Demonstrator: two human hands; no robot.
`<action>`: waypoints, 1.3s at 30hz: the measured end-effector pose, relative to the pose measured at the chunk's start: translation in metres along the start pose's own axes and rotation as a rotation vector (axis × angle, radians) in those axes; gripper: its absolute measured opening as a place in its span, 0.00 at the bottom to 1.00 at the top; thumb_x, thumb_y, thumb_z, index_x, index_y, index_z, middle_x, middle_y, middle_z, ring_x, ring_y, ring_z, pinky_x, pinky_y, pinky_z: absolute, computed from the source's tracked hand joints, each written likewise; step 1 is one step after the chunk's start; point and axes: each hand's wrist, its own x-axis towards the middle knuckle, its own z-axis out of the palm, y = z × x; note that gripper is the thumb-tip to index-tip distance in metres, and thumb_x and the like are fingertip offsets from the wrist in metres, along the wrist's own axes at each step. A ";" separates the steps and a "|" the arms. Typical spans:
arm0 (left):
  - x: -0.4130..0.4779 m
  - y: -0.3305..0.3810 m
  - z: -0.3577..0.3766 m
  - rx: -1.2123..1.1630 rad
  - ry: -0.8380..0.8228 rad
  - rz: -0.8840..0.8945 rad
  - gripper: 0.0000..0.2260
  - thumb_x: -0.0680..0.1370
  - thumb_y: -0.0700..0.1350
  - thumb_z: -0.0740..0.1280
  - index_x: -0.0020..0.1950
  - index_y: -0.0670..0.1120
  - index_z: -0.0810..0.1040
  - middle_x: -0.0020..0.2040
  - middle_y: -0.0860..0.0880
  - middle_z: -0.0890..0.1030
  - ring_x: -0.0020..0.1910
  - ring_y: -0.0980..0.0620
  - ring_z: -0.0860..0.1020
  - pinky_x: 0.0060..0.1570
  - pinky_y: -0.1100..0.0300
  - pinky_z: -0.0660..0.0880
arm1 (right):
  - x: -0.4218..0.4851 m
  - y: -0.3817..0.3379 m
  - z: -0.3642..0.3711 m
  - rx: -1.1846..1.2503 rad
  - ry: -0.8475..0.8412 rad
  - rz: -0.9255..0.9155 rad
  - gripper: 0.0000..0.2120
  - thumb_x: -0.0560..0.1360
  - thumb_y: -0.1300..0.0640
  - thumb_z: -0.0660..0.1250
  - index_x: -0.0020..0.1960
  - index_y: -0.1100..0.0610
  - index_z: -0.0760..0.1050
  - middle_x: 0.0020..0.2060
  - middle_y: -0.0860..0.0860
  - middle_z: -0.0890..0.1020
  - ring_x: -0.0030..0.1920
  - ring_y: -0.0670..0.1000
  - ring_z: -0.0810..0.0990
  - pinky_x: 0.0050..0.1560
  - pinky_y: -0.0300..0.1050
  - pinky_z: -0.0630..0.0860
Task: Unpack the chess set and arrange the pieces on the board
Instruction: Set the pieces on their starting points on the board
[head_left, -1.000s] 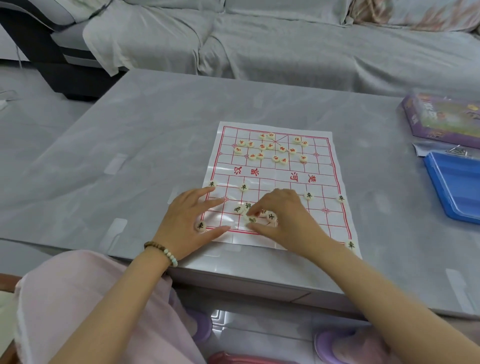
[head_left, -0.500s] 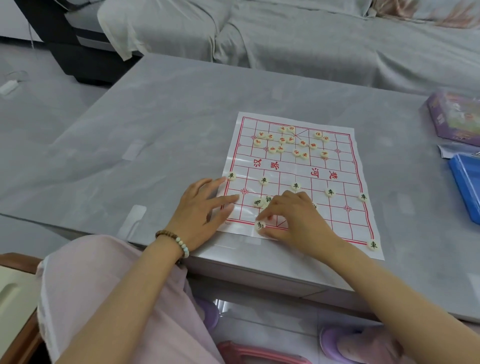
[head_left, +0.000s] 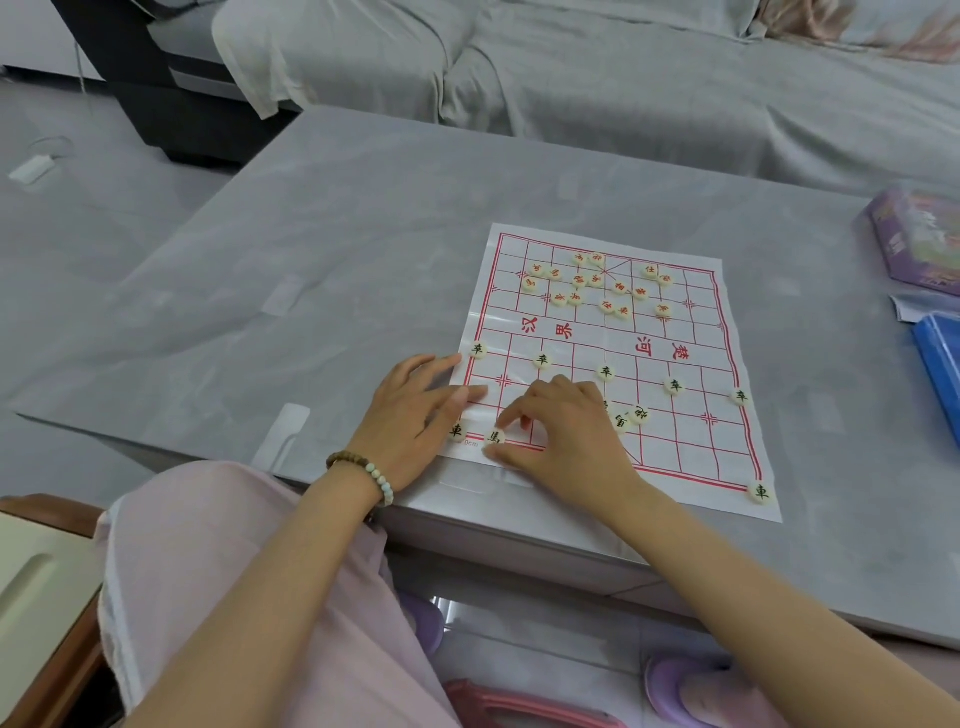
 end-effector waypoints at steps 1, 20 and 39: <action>0.000 0.000 0.000 0.002 0.000 0.003 0.29 0.74 0.65 0.39 0.63 0.62 0.73 0.71 0.57 0.63 0.71 0.56 0.54 0.70 0.55 0.53 | -0.001 0.002 -0.002 0.029 0.005 0.014 0.15 0.69 0.39 0.68 0.51 0.46 0.79 0.43 0.44 0.78 0.47 0.45 0.71 0.50 0.40 0.57; -0.005 0.009 -0.003 0.052 0.063 0.152 0.15 0.68 0.62 0.69 0.51 0.59 0.81 0.69 0.56 0.68 0.70 0.52 0.60 0.68 0.49 0.59 | 0.013 0.016 -0.017 -0.119 0.013 0.129 0.14 0.71 0.42 0.67 0.54 0.47 0.79 0.49 0.46 0.77 0.53 0.47 0.71 0.54 0.41 0.57; -0.002 0.011 -0.002 0.015 0.081 0.161 0.12 0.67 0.59 0.72 0.46 0.57 0.83 0.67 0.53 0.71 0.68 0.50 0.63 0.66 0.50 0.62 | -0.016 0.024 -0.023 0.038 -0.107 0.062 0.09 0.71 0.46 0.70 0.51 0.43 0.81 0.42 0.40 0.71 0.46 0.43 0.65 0.50 0.37 0.53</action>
